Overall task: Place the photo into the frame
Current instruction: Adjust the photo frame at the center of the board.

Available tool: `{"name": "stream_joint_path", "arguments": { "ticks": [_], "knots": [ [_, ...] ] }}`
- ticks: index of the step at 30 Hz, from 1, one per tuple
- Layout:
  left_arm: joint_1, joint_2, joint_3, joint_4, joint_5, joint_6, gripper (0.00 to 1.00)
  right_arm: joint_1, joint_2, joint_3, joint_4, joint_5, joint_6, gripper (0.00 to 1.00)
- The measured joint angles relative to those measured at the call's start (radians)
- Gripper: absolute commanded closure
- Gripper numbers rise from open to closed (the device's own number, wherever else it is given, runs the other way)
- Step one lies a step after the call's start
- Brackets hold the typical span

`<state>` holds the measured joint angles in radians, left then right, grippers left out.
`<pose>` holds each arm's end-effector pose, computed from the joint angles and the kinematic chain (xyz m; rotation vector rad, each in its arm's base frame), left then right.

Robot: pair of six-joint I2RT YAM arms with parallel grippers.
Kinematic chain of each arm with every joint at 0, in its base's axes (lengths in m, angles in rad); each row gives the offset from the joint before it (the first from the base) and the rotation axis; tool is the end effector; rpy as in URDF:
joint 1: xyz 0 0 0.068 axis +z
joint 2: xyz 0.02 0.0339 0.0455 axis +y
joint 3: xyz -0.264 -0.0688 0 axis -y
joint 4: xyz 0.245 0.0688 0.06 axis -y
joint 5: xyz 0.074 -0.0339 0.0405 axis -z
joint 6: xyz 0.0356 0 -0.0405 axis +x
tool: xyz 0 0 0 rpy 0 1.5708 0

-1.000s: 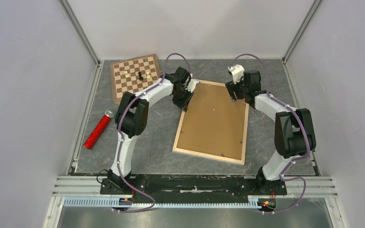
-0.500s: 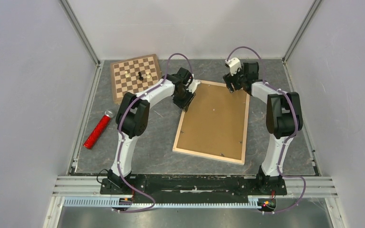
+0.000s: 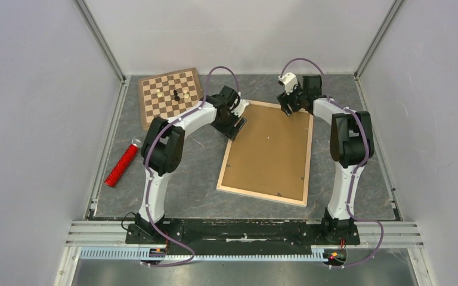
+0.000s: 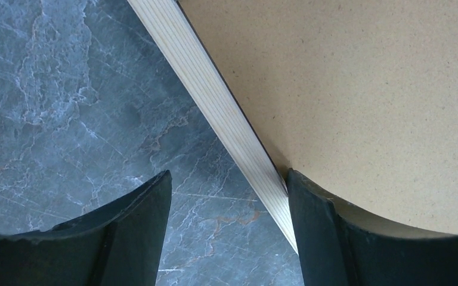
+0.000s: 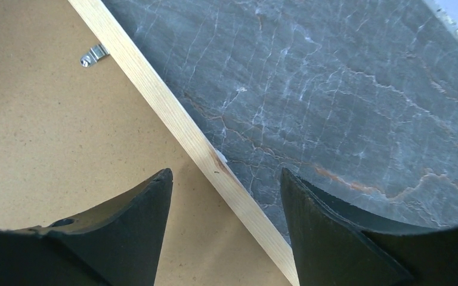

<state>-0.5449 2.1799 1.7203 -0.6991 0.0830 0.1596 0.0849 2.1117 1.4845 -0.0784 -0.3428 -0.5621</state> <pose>0.3928 -0.2415 0.1748 0.9692 2.5677 -0.2217 0.4687 0.0519 0.1749 -0.8755 2.0521 0.1313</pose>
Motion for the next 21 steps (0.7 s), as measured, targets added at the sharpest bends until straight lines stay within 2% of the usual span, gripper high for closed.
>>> {"name": "stream_joint_path", "arguments": {
  "ticks": [13,21],
  "knots": [
    [0.000,-0.155,-0.060,-0.013,-0.002,0.000,0.24,-0.018,0.060,0.061,-0.064,-0.042,-0.040,0.43],
    [0.000,-0.189,-0.078,-0.014,0.002,0.000,0.24,-0.024,0.081,0.090,-0.085,-0.071,-0.046,0.52]
  ]
}}
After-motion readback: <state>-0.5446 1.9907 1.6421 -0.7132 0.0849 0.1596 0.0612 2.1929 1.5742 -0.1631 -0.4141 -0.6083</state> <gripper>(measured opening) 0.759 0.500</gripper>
